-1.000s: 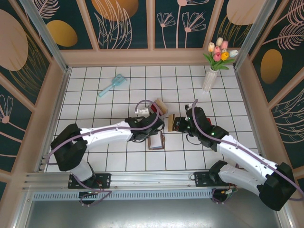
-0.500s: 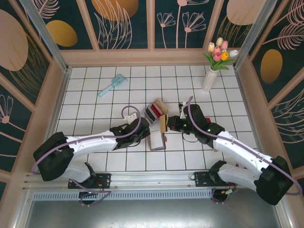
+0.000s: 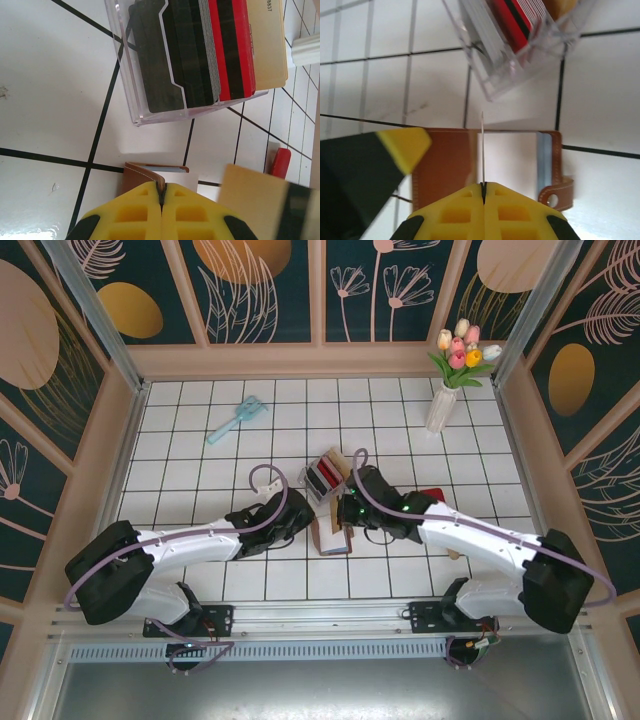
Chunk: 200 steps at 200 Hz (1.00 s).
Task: Put the credit cards into the card holder
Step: Open the card holder at the center of the table.
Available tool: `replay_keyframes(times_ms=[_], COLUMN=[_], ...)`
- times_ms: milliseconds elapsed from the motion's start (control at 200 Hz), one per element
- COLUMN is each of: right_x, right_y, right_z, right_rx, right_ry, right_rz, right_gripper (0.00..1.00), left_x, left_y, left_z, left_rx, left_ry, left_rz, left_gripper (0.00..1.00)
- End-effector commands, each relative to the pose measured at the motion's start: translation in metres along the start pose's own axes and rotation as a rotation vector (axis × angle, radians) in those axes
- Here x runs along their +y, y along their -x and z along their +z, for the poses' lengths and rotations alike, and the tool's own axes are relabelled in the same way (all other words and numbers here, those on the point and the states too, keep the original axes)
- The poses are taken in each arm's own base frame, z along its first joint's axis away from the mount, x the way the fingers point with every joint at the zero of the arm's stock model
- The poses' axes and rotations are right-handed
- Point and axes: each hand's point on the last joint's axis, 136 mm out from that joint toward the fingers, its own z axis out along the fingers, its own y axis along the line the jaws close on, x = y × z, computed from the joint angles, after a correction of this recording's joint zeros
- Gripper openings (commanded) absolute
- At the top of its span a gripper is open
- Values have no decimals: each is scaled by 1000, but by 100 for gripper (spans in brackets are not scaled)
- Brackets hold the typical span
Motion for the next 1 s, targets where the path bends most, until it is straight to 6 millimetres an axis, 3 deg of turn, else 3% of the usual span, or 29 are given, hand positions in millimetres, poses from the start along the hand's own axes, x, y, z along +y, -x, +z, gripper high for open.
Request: replay_keyframes(times_ms=[0,215,405,756,996], right_x=[-20,-53,-40,-56,-64], right_y=[1,-2,-8,-10,-9], right_z=[0,-2,7,10,7], right_rx=[-38,-48,20,24,12], right_ry=[-143,-224,27,61,68], right_rz=[4,18,92,98,111], right_gripper=[0,0,0,0,0], left_x=[-5,3,18,51,59], left_y=[2,0,-5,-11,-12], left_z=[-2,0,4,11,14], left_rx=[-3,2,13,30,33], left_ry=[-31,-4,32,133,168], left_rz=[-30,-19,1,44,68], left_gripper=[0,0,0,0,0])
